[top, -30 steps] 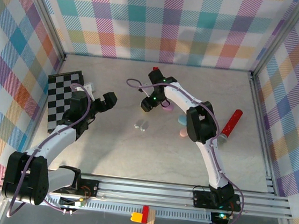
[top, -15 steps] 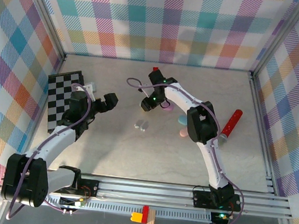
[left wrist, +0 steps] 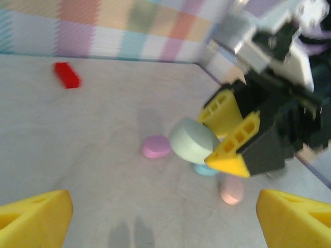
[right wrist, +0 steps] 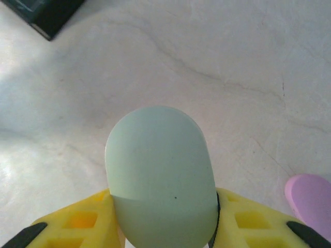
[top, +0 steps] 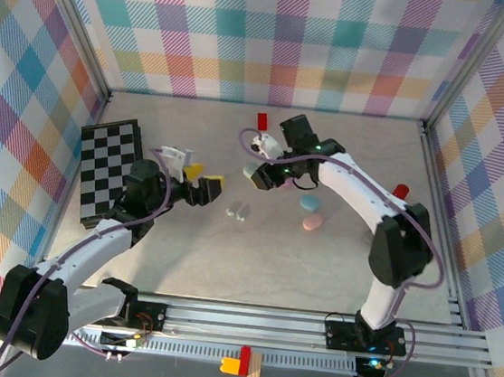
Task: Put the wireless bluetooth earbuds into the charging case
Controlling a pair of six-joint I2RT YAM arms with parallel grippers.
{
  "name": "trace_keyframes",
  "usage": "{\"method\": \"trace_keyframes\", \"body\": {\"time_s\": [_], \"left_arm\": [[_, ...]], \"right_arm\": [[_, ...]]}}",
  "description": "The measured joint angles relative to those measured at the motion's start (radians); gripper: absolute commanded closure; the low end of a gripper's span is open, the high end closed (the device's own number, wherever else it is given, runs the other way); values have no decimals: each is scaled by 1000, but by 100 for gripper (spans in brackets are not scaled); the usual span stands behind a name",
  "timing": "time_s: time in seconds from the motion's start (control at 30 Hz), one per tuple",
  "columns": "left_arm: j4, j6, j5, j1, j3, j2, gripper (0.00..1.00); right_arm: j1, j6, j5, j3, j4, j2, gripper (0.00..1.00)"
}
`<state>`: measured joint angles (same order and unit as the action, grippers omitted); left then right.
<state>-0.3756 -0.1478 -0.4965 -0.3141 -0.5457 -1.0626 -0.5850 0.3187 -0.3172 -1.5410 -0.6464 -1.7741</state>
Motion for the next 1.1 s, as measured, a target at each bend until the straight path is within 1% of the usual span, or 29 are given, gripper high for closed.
{"method": "trace_keyframes", "body": {"time_s": [0.1, 0.23, 0.33, 0.4, 0.47, 0.53, 0.73, 0.83, 0.97, 1.1], "left_arm": [[-21, 108, -81, -61, 3, 0, 12], [-51, 227, -165, -131, 3, -25, 14], [-52, 293, -222, -153, -3, -71, 18], [-49, 325, -255, -157, -14, -101, 24], [-45, 350, -290, -159, -39, -134, 27], [-42, 367, -319, -161, -71, -161, 28], [-8, 420, -386, -199, -147, -212, 29], [18, 441, -409, -215, -167, -222, 31], [37, 455, -434, -223, -183, -237, 38], [41, 452, -448, -229, -195, -246, 40]], "right_arm": [[14, 14, -26, 53, -29, 100, 62], [26, 34, -75, 89, -73, 187, 63], [28, 47, -125, 108, -105, 237, 63], [28, 62, -164, 116, -129, 264, 63], [28, 75, -201, 117, -156, 287, 63], [28, 90, -235, 117, -177, 304, 63], [25, 119, -306, 117, -221, 315, 63], [23, 137, -341, 117, -240, 314, 63], [22, 155, -374, 117, -255, 312, 63], [22, 170, -384, 117, -269, 304, 63]]}}
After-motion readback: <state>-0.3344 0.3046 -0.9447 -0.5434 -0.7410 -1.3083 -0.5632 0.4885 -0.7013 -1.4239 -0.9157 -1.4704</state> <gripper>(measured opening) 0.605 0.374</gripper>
